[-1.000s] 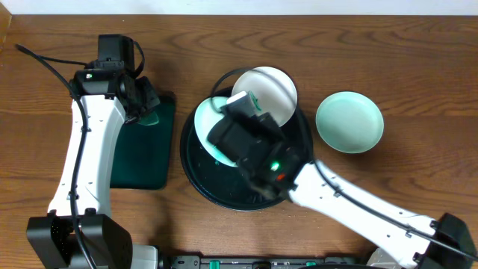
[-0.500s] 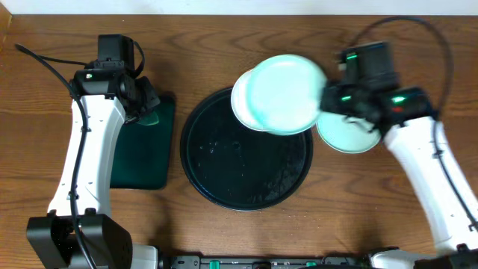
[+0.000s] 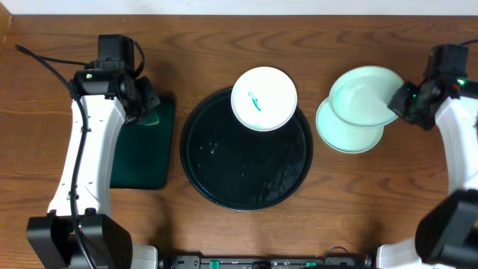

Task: Clean dirty plates on tray and stack at the side
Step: 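Lower the plate onto the first plate and open the right gripper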

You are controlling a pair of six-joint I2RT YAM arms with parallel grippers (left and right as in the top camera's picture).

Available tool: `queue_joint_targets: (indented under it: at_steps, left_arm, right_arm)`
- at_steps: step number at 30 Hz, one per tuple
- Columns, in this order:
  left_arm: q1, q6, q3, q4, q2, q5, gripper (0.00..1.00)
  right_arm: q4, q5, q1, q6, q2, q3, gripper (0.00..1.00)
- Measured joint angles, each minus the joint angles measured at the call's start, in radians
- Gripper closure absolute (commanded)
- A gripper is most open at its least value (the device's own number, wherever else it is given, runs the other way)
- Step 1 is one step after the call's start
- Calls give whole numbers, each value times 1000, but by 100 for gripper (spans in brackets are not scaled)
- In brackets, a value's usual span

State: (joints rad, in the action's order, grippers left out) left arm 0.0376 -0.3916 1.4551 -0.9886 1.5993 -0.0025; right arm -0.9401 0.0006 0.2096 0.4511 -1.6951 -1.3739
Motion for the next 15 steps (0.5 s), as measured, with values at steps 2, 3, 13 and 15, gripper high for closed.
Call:
queue_joint_targets:
  at_steps: [2, 3, 13, 15]
  left_arm:
    - [0, 0, 0, 0, 0, 0, 93]
    - [0, 0, 0, 0, 0, 0, 93]
    - [0, 0, 0, 0, 0, 0, 93]
    - [0, 0, 0, 0, 0, 0, 93]
  right_arm:
    - [-16, 0, -3, -5, -56, 0, 99]
    - [-24, -1, -3, -10, -83, 0, 99]
    - [-78, -47, -8, -79, -207, -2, 70]
    - [-98, -55, -9, -90, -207, -9, 69]
